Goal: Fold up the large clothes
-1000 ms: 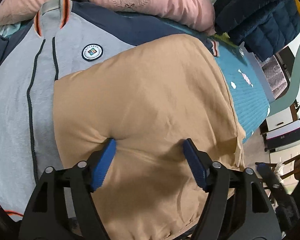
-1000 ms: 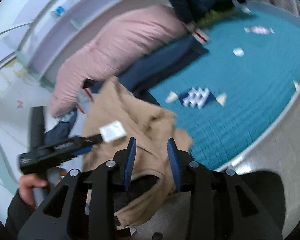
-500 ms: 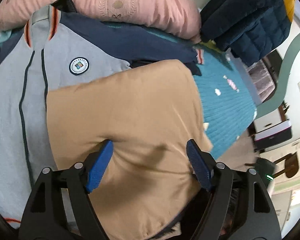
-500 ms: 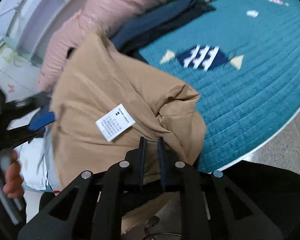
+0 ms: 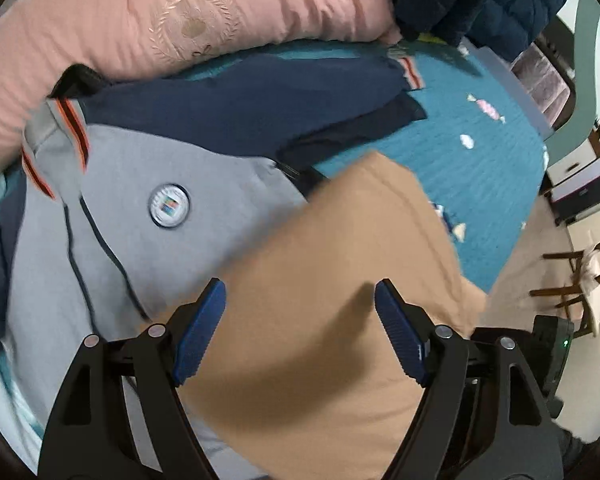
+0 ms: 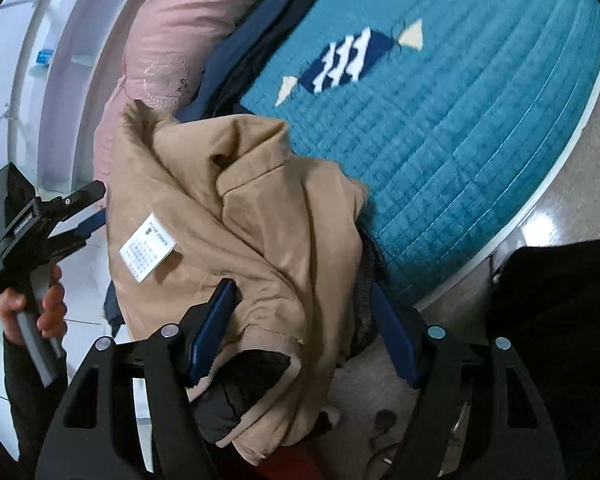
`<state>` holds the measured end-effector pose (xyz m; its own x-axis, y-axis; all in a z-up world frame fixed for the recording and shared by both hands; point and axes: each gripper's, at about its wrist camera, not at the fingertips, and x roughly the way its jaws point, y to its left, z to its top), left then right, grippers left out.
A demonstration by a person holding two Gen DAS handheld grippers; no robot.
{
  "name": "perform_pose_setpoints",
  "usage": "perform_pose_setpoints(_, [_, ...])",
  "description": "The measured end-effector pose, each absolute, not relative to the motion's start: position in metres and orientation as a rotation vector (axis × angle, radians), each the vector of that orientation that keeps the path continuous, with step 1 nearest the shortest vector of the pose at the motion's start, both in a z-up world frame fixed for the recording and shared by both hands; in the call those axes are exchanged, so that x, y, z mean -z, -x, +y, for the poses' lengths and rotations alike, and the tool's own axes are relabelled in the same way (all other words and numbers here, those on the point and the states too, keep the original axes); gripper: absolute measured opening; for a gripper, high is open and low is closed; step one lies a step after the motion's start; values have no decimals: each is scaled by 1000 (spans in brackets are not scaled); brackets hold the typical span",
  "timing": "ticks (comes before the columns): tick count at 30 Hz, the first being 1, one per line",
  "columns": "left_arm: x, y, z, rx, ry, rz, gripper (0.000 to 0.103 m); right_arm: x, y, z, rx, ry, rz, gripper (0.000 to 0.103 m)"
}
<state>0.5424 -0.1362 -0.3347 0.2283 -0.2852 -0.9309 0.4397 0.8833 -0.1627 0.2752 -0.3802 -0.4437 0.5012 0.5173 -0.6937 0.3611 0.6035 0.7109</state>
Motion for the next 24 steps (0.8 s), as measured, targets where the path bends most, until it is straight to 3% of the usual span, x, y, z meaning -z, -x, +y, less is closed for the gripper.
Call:
perform_pose_setpoints(6, [364, -583, -126, 673, -142, 1411, 81, 451, -283, -387, -157, -1060, 1114, 67])
perform_pose_setpoints(18, [447, -628, -155, 833, -161, 1675, 99, 464, -294, -397, -163, -1132, 1165, 69])
perform_pose_setpoints(24, [479, -629, -160, 890, -80, 1805, 99, 465, -308, -392, -167, -1139, 1178, 72])
